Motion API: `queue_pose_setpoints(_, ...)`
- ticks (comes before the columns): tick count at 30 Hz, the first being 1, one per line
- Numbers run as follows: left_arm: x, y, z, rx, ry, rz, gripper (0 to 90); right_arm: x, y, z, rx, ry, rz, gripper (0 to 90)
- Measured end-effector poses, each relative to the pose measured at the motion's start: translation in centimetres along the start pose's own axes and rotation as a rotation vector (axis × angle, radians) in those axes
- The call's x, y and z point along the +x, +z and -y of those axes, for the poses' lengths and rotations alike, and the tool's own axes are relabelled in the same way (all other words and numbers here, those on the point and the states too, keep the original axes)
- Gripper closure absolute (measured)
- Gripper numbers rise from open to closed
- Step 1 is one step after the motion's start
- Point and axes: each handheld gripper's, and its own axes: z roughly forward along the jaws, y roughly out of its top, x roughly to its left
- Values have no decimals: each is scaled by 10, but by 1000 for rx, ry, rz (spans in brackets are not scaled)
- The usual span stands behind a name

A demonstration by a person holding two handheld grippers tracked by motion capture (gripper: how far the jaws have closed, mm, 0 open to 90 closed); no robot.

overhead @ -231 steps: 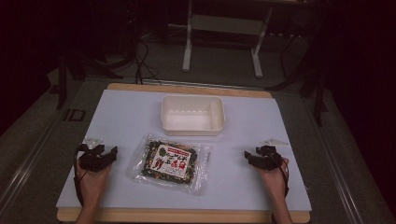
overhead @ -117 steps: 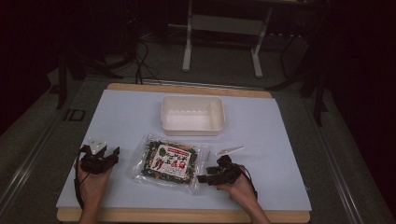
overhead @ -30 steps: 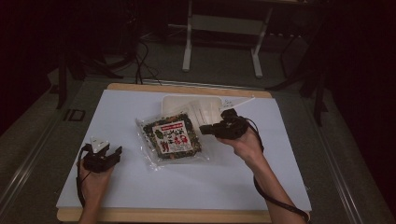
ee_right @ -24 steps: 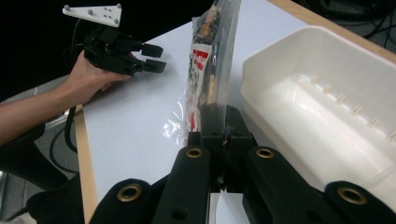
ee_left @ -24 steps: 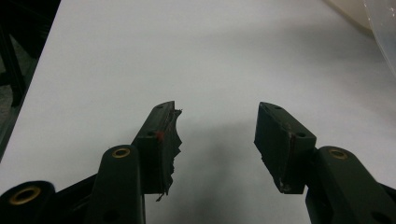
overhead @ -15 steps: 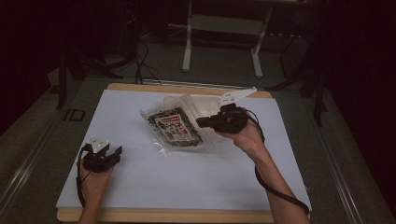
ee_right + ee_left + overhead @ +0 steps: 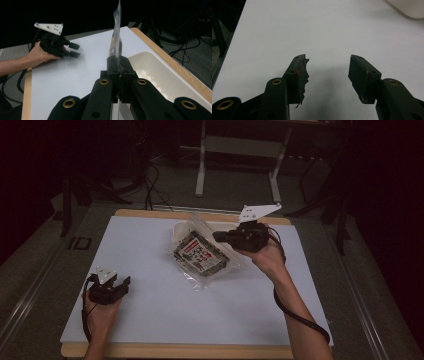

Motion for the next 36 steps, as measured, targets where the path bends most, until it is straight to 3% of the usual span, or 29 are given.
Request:
queue_pose_setpoints(7,0,0,0,-1,-1,-1,485,-3,0,-6,6,-23,-6,900)
queue_pose_setpoints(22,1,0,0,-2,-3,2,483,-18,-10,-10,-44,26,-38,900)
queue_pose_setpoints(36,0,1,0,-6,-2,-2,482,-28,-24,-25,-62,34,-20,900)
